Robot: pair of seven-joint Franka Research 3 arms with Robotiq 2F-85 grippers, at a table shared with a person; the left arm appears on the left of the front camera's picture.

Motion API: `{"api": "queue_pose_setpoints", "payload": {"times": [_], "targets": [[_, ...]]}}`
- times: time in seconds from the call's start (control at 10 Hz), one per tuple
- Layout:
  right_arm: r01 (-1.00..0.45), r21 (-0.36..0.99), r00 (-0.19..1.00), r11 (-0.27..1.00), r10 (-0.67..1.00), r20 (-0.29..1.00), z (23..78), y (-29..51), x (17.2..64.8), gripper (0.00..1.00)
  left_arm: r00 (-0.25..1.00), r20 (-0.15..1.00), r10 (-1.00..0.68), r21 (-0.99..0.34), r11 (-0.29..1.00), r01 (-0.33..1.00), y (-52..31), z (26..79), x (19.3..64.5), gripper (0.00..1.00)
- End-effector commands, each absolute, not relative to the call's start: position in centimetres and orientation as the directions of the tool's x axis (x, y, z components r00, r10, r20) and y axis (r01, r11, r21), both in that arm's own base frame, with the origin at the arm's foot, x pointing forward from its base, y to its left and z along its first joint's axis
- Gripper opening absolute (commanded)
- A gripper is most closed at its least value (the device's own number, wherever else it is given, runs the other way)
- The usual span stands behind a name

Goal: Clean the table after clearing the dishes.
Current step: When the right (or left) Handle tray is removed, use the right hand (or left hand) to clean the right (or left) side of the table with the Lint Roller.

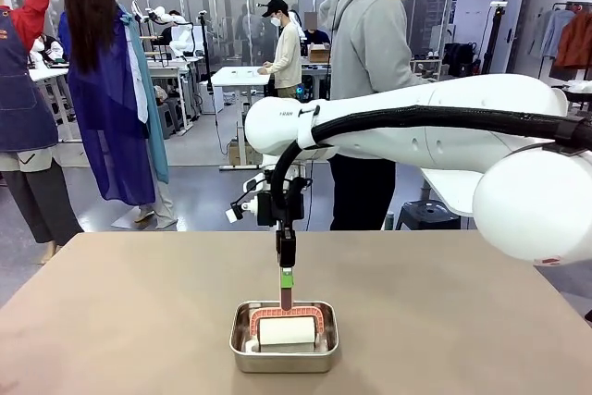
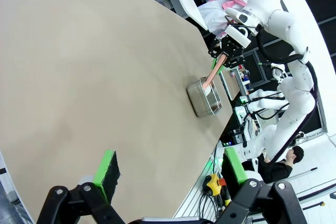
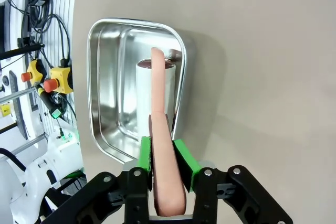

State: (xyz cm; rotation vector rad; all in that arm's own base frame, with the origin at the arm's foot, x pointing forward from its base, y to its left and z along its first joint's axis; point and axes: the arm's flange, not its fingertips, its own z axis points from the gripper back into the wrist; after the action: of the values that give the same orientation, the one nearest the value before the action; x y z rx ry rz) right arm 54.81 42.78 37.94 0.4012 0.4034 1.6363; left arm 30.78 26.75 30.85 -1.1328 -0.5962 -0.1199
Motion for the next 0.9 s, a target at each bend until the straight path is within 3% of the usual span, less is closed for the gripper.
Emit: {"api": "queue_pose_setpoints", "payload": {"times": [0.0,0.2,0.3,0.4,0.5,0.6,0.8], "targets": [[-0.876,0.475,-0.09,-0.082,0.996,0.005,39.3,42.4,53.7,0.0,0.849,0.49,0.197,-0.815,0.45,0.366,26.7,31.3,30.4,1.0],[-0.871,0.491,-0.048,-0.02,0.998,-0.044,41.1,41.3,52.7,0.0,0.849,0.49,0.197,-0.815,0.45,0.366,26.7,31.3,30.4,1.0],[-0.869,0.494,-0.025,0.042,0.991,-0.129,43.4,40.0,51.5,0.0,0.849,0.49,0.197,-0.815,0.45,0.366,26.7,31.3,30.4,1.0],[-0.887,0.459,-0.001,0.057,0.992,-0.125,46.5,37.8,49.9,0.09,0.849,0.49,0.197,-0.815,0.45,0.366,26.7,31.3,30.4,1.0],[-0.903,0.408,0.074,0.132,0.985,-0.155,49.3,34.7,48.2,0.09,0.849,0.49,0.197,-0.815,0.45,0.366,26.7,31.3,30.4,1.0],[-0.893,0.362,0.233,0.267,0.963,-0.136,51.5,30.4,46.5,0.03,0.849,0.49,0.197,-0.815,0.45,0.366,26.7,31.3,30.4,1.0],[-0.764,0.398,0.542,0.508,0.84,-0.033,50.9,23.1,44.9,0.03,0.849,0.49,0.197,-0.815,0.45,0.366,26.7,31.3,30.4,1.0]]}}
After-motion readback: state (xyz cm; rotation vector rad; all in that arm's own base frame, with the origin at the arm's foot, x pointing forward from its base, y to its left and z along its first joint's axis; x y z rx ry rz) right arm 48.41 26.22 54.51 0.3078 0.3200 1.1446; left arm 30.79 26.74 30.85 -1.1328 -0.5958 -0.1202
